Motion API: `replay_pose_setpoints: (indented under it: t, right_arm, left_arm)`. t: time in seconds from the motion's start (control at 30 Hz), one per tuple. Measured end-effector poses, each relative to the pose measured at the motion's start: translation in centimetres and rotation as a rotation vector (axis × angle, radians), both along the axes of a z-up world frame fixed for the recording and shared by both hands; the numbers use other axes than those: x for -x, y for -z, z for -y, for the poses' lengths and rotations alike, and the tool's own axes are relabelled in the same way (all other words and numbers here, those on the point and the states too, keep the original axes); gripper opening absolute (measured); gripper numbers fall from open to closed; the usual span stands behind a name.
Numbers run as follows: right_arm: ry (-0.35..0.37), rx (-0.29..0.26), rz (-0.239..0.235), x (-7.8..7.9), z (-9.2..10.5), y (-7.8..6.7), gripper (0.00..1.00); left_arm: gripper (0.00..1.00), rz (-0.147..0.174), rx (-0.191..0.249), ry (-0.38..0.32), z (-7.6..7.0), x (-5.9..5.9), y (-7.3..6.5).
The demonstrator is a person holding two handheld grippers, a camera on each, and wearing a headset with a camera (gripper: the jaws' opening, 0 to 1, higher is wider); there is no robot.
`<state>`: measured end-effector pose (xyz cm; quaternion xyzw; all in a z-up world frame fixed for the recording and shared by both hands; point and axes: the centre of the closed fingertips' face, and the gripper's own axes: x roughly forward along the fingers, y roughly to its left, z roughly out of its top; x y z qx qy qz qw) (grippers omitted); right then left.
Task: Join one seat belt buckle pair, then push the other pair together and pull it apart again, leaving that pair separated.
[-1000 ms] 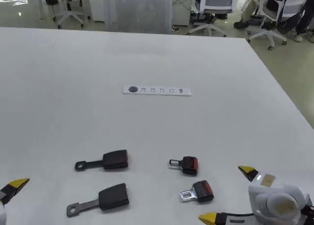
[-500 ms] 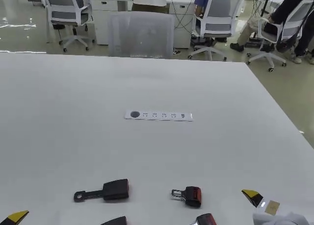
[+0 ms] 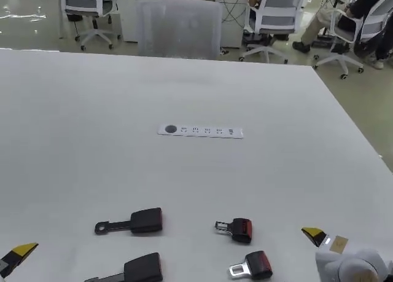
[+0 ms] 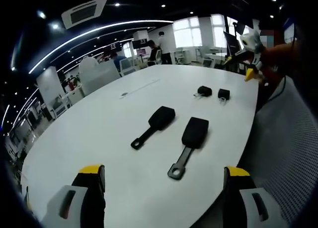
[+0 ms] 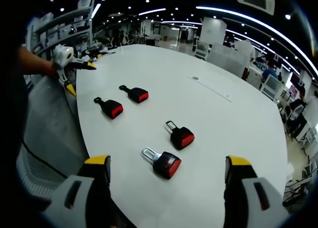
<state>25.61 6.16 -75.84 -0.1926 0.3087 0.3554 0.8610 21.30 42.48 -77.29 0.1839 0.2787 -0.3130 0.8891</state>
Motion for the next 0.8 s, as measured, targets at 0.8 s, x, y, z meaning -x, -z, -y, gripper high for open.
replay_pose_setpoints:
  t: [0.8]
  right_arm:
    - [-0.014,0.046,0.036,0.4,0.2,0.6,1.0]
  left_arm:
    - [1.0,0.006,-0.014,0.006,-1.0,-0.3,0.7]
